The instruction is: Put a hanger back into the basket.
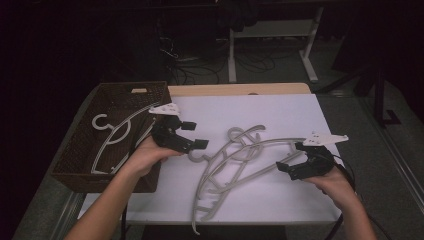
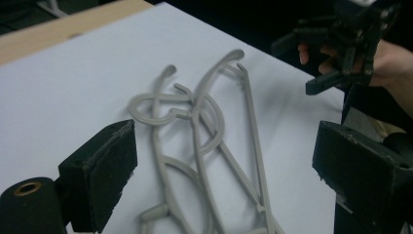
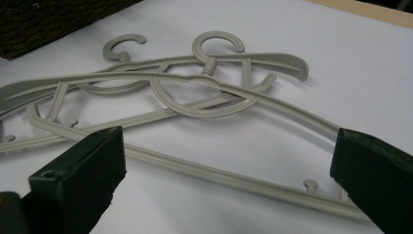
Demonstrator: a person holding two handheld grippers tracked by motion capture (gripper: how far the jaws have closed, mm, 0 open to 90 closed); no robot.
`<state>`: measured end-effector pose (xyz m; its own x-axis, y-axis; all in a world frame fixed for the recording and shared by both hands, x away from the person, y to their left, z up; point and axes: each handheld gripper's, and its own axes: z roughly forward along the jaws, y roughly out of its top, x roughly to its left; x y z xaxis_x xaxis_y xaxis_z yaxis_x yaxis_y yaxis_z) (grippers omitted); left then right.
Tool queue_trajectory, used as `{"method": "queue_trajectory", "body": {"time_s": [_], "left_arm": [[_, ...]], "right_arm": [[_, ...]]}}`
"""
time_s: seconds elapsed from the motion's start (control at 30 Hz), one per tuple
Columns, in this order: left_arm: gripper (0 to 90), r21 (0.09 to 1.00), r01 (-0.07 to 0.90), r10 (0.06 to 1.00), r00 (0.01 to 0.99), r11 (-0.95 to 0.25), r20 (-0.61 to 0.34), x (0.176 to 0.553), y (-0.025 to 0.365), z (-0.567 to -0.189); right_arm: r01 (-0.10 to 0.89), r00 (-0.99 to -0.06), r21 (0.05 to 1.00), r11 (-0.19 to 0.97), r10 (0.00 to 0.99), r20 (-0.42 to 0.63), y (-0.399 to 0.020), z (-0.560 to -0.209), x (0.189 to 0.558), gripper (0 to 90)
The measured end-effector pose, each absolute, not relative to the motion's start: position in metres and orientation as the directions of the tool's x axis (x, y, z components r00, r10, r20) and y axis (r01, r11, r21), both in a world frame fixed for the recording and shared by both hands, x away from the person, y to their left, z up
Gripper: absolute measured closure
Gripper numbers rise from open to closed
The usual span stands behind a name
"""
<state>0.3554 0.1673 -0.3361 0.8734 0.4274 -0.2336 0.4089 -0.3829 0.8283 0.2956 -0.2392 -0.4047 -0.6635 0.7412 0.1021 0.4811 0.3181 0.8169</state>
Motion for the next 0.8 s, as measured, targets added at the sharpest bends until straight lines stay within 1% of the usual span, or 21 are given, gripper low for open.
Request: {"method": "queue_trajectory", "body": {"time_s": [0.1,0.13,0.17,0.2,0.27,0.3,0.33,0.37,0.4,0.47,0.63,0.67,0.8], "left_arm": [[9.3,0.814,0.395,0.417,0.884,-0.425,-0.212,0.356,0.148,-0.349],[10.7,0.806,0.396,0.421,0.884,-0.440,-0.205,0.357,0.142,-0.354],[14.3,0.806,0.396,0.421,0.884,-0.440,-0.205,0.357,0.142,-0.354],[14.8,0.793,0.401,0.423,0.883,-0.458,-0.202,0.360,0.132,-0.365],[14.8,0.775,0.413,0.420,0.883,-0.478,-0.211,0.363,0.122,-0.378],[14.8,0.775,0.413,0.420,0.883,-0.478,-0.211,0.363,0.122,-0.378],[14.9,0.754,0.410,0.426,0.884,-0.513,-0.191,0.366,0.113,-0.389],[14.9,0.754,0.410,0.426,0.884,-0.513,-0.191,0.366,0.113,-0.389],[14.9,0.735,0.408,0.430,0.886,-0.542,-0.175,0.368,0.104,-0.399],[16.1,0.719,0.408,0.429,0.888,-0.563,-0.168,0.371,0.097,-0.407],[24.1,0.695,0.406,0.435,0.888,-0.593,-0.148,0.375,0.085,-0.421],[25.5,0.681,0.395,0.437,0.891,-0.616,-0.121,0.376,0.079,-0.427],[32.3,0.665,0.383,0.443,0.892,-0.641,-0.088,0.379,0.072,-0.437]], "right_arm": [[0.481,-0.663,0.817,0.317,0.741,0.103,-0.239,-0.405,0.296,0.0],[0.481,-0.663,0.817,0.317,0.741,0.103,-0.239,-0.405,0.296,0.0],[0.481,-0.664,0.817,0.317,0.741,0.103,-0.239,-0.405,0.296,0.0],[0.481,-0.664,0.817,0.318,0.741,0.103,-0.239,-0.405,0.296,0.0],[0.481,-0.664,0.817,0.318,0.740,0.103,-0.240,-0.405,0.296,0.0],[0.481,-0.664,0.818,0.316,0.740,0.104,-0.240,-0.405,0.296,0.0],[0.481,-0.664,0.818,0.315,0.740,0.105,-0.240,-0.405,0.296,0.0],[0.481,-0.663,0.818,0.314,0.741,0.106,-0.241,-0.405,0.296,0.0],[0.480,-0.663,0.819,0.314,0.741,0.106,-0.241,-0.405,0.296,0.0],[0.481,-0.664,0.819,0.313,0.741,0.106,-0.241,-0.405,0.296,0.0],[0.480,-0.665,0.819,0.313,0.739,0.107,-0.241,-0.405,0.296,0.0],[0.479,-0.665,0.820,0.312,0.740,0.107,-0.241,-0.405,0.296,0.0],[0.478,-0.664,0.822,0.309,0.740,0.108,-0.242,-0.404,0.296,0.0]]}}
